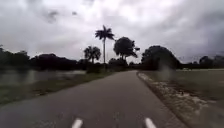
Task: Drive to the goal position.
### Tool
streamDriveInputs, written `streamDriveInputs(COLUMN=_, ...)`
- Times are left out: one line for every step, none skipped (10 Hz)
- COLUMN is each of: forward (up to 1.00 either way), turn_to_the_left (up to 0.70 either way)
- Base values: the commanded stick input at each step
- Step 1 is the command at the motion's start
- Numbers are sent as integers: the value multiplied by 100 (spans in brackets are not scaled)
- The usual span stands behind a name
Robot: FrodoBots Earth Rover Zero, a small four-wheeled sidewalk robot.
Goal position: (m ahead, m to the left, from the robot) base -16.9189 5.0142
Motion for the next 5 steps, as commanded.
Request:
streamDriveInputs(forward=9, turn_to_the_left=18)
streamDriveInputs(forward=9, turn_to_the_left=18)
streamDriveInputs(forward=9, turn_to_the_left=18)
streamDriveInputs(forward=9, turn_to_the_left=18)
streamDriveInputs(forward=9, turn_to_the_left=18)
